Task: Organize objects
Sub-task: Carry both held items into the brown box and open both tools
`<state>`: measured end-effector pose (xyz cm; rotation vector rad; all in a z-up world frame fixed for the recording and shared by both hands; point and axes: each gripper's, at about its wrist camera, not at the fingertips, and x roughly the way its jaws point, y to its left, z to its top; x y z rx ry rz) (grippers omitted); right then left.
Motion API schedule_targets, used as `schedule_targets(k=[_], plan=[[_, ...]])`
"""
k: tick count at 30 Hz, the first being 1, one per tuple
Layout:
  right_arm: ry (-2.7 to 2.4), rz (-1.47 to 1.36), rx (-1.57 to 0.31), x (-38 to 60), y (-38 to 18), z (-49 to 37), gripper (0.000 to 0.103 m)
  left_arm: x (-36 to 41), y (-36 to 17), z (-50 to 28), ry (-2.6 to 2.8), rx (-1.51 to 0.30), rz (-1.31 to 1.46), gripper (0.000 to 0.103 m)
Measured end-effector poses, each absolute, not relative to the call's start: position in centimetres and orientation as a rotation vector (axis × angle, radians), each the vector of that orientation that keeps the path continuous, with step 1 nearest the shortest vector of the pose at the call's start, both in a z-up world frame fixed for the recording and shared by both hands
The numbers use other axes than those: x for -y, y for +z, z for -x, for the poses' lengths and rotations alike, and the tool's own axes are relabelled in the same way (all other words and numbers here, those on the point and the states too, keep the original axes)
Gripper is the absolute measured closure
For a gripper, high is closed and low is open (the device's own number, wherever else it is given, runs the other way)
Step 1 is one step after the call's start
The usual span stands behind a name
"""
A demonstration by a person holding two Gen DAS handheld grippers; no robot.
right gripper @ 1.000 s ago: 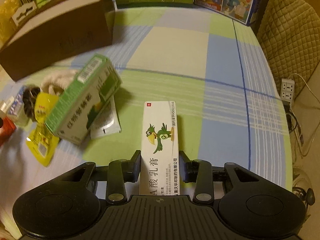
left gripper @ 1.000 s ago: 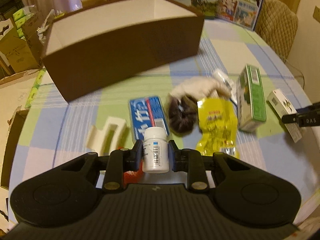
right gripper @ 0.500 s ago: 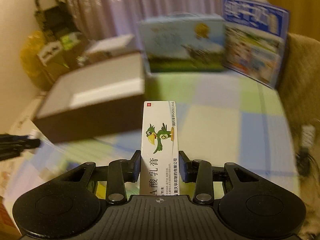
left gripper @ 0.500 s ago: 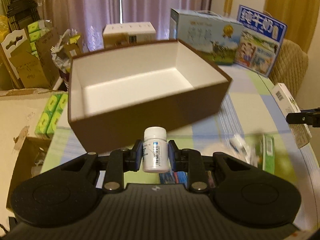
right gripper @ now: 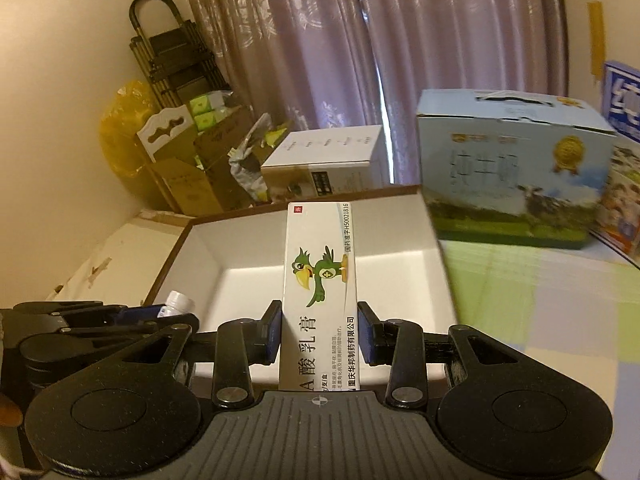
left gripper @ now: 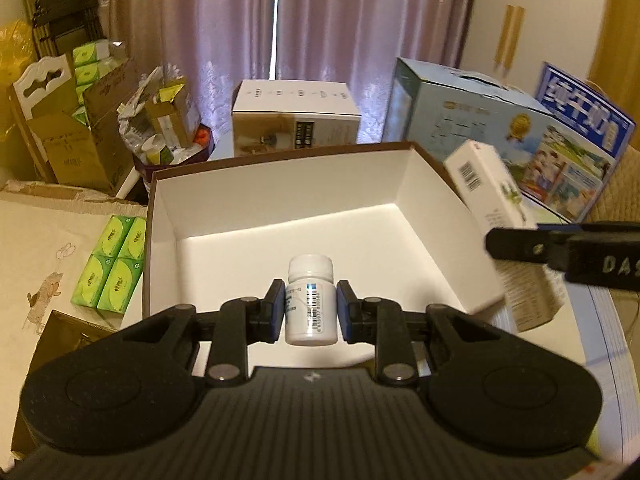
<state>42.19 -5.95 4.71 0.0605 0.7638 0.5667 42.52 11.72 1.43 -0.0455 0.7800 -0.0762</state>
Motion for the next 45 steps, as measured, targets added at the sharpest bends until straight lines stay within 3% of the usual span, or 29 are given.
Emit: schedule_targets(k=[21, 39, 45], plan=[[0.502, 0.081, -1.054, 1.6, -6.1, -49.8, 0.068, -11.9, -6.5, -49.2, -0.066, -0.977, 0.089, 0.080], [0.457, 0.066, -1.042, 3.9, -5.6, -50.1, 0.063, -10.9, -6.9, -50.1, -0.120, -0.994, 0.136, 0.080], [0.445, 0.064, -1.006, 4.8, -3.9, -48.7, 0.059, -11.1, -5.9, -49.8, -0.142, -0.967, 0.135, 0.066]])
